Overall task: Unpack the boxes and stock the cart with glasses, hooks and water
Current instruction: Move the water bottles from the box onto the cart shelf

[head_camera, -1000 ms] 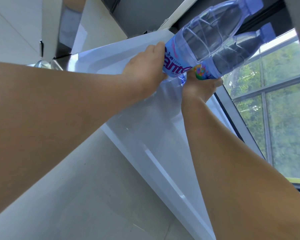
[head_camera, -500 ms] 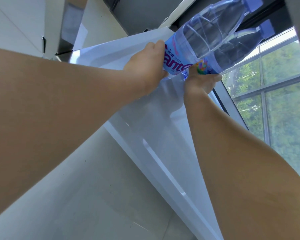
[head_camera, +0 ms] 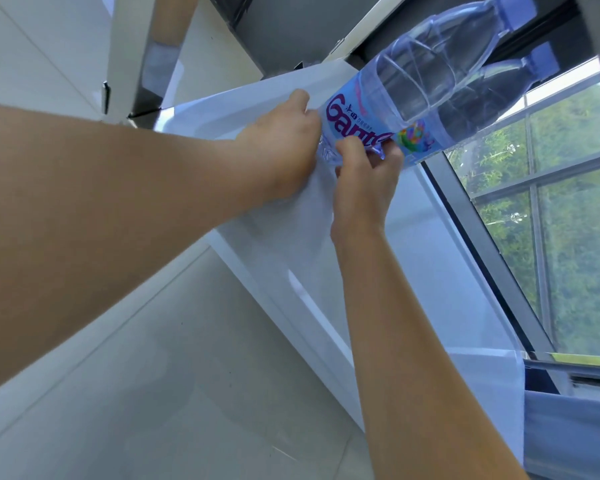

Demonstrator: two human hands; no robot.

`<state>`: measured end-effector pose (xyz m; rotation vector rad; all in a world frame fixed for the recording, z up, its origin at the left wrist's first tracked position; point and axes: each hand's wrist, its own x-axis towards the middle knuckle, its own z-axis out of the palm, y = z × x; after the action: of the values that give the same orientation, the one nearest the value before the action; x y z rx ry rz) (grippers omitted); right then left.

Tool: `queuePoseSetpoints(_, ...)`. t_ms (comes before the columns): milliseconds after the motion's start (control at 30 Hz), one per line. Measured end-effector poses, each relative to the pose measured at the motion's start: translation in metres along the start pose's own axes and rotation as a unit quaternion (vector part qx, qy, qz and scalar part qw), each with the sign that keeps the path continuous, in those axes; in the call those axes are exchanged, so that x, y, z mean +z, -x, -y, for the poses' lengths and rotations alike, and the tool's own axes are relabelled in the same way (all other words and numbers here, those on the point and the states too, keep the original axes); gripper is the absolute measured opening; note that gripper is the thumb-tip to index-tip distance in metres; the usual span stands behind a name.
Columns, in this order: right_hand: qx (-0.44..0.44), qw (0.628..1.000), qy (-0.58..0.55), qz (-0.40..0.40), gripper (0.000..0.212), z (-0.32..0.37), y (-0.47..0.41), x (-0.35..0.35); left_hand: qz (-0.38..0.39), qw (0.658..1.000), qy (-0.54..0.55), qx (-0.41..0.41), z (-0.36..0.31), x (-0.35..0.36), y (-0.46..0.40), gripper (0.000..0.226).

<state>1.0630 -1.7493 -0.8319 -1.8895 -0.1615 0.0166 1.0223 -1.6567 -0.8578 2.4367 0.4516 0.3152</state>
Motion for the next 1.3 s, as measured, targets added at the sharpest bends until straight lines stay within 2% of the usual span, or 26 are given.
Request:
queuePoseSetpoints(67, -0.025, 0.998, 0.051, -0.008, 0.057, 0.002, -0.003, 0.007, -0.04, 0.988, -0.13, 0.079, 0.004, 0.005, 0.01, 0.026)
queuePoseSetpoints(133, -0.027, 0.994, 0.108, -0.02, 0.057, 0.001, -0.011, 0.012, -0.066, 0.963, -0.246, 0.089, 0.003, -0.002, 0.017, 0.023)
queuePoseSetpoints(200, -0.021, 0.989, 0.142, -0.031, 0.055, 0.003, -0.02, 0.018, -0.026, 0.969, -0.225, 0.094, 0.004, -0.002, 0.017, 0.026)
queuePoseSetpoints(267, -0.014, 0.986, 0.161, -0.043, 0.054, 0.003, -0.031, 0.025, -0.035, 0.98, -0.179, 0.08, 0.005, 0.002, 0.014, 0.033)
queuePoseSetpoints(500, 0.029, 0.975, 0.21, -0.062, 0.067, 0.012, -0.068, 0.042, -0.037, 0.981, -0.181, 0.064, 0.001, 0.003, 0.014, 0.035)
queuePoseSetpoints(833, 0.078, 0.962, 0.254, -0.064, 0.068, 0.019, -0.087, 0.046, -0.035, 0.978, -0.191, 0.07, -0.001, 0.003, 0.015, 0.035)
queuePoseSetpoints(1033, 0.078, 0.965, 0.242, -0.07, 0.064, 0.017, -0.088, 0.047, -0.038, 0.981, -0.18, 0.067, 0.0, 0.002, 0.014, 0.034)
queuePoseSetpoints(1200, 0.066, 0.97, 0.219, -0.087, 0.052, 0.007, -0.08, 0.045, -0.034, 0.982, -0.175, 0.067, -0.002, 0.002, 0.015, 0.035)
queuePoseSetpoints(1300, 0.096, 0.978, 0.163, -0.092, 0.052, 0.01, -0.08, 0.047, -0.035, 0.983, -0.165, 0.067, -0.001, 0.002, 0.016, 0.034)
